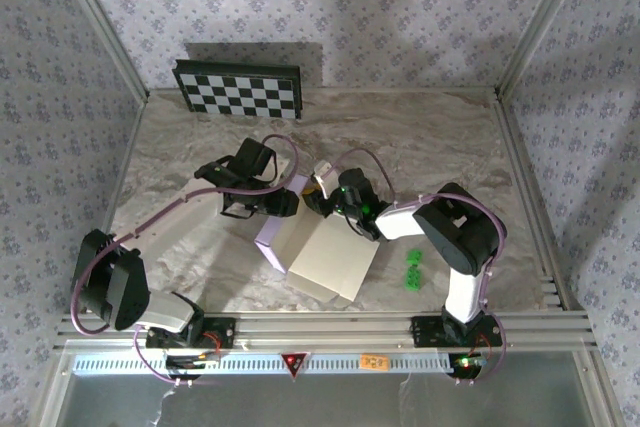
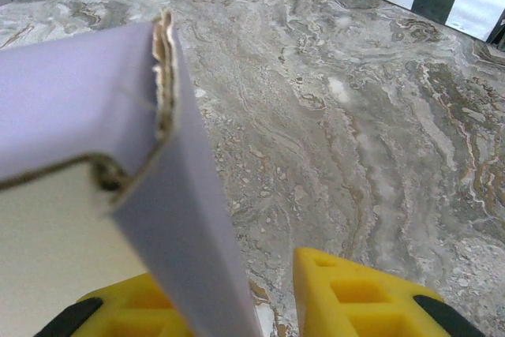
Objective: Fold the paper box
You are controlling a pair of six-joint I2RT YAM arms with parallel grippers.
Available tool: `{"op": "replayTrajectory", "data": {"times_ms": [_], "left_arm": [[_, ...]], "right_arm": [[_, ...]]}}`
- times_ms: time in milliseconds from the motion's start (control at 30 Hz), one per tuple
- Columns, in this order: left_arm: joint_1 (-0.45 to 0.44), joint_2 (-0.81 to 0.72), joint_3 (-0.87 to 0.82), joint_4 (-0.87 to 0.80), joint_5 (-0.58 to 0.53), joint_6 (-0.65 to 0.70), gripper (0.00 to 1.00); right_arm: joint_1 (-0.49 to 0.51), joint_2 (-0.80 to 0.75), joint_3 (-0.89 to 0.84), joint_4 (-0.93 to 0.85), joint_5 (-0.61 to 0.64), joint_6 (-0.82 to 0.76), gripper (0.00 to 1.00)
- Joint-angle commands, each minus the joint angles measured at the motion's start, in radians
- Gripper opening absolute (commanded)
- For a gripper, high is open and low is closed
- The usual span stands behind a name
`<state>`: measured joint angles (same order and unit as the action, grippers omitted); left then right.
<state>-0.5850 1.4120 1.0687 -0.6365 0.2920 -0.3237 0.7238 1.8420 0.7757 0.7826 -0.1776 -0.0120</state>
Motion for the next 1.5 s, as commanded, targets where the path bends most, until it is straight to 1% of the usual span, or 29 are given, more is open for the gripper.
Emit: {"op": "replayTrajectory", "data": {"times_ms": [0, 233, 300, 367, 400, 433, 467, 500, 600, 700, 800, 933, 1067, 1167, 1233, 1300, 1400, 1467], "left_arm": [[-0.009, 0.004, 0.021, -0.035, 0.039, 0.002, 0.43], [-0.009, 0.007, 0.02, -0.036, 0.036, 0.001, 0.43], [-0.009, 0.007, 0.02, -0.036, 0.036, 0.0, 0.43], [-0.009, 0.005, 0.019, -0.035, 0.035, -0.002, 0.44], [-0.009, 0.007, 0.018, -0.036, 0.032, -0.003, 0.44], [-0.009, 0.005, 0.017, -0.036, 0.034, -0.004, 0.45], [-0.009, 0.005, 0.017, -0.037, 0.035, -0.006, 0.46], [-0.009, 0.001, 0.02, -0.036, 0.034, -0.006, 0.48], [-0.009, -0.027, 0.022, -0.036, 0.011, -0.012, 0.57], [-0.008, -0.075, 0.027, -0.037, -0.037, -0.016, 0.67], [-0.004, -0.129, 0.042, -0.035, -0.087, -0.017, 0.73], [0.005, -0.195, 0.041, -0.03, -0.168, -0.018, 0.79], [0.022, -0.245, 0.002, 0.008, -0.207, -0.012, 0.81], [0.051, -0.268, -0.039, 0.038, -0.208, -0.022, 0.82], [0.068, -0.278, -0.065, 0.053, -0.2, -0.029, 0.82], [0.081, -0.281, -0.091, 0.065, -0.191, -0.033, 0.82], [0.098, -0.285, -0.137, 0.087, -0.171, -0.045, 0.82], [0.11, -0.283, -0.176, 0.122, -0.136, -0.063, 0.82]], "right_arm": [[-0.003, -0.023, 0.038, 0.052, -0.028, -0.002, 0.31], [0.0, -0.035, 0.03, 0.07, -0.057, -0.014, 0.34], [0.0, -0.039, 0.029, 0.069, -0.059, -0.019, 0.33], [0.0, -0.044, 0.026, 0.07, -0.059, -0.022, 0.29], [-0.001, -0.046, 0.026, 0.069, -0.058, -0.023, 0.22], [0.0, -0.049, 0.028, 0.064, -0.059, -0.026, 0.1], [0.0, -0.053, 0.036, 0.048, -0.054, -0.029, 0.01], [-0.001, -0.059, 0.053, -0.009, -0.048, -0.035, 0.0], [-0.001, -0.084, 0.105, -0.188, -0.046, -0.078, 0.0], [-0.015, -0.114, 0.19, -0.432, -0.07, -0.135, 0.0], [-0.042, -0.123, 0.301, -0.721, -0.102, -0.211, 0.0], [-0.072, -0.092, 0.507, -1.157, -0.115, -0.375, 0.0], [-0.059, 0.004, 0.713, -1.553, -0.014, -0.533, 0.0], [-0.044, 0.089, 0.843, -1.77, 0.067, -0.617, 0.0], [-0.031, 0.142, 0.91, -1.872, 0.11, -0.66, 0.0], [-0.022, 0.189, 0.964, -1.93, 0.156, -0.671, 0.0], [-0.013, 0.25, 1.03, -1.958, 0.227, -0.682, 0.0], [-0.003, 0.29, 1.064, -1.956, 0.263, -0.697, 0.0]]}}
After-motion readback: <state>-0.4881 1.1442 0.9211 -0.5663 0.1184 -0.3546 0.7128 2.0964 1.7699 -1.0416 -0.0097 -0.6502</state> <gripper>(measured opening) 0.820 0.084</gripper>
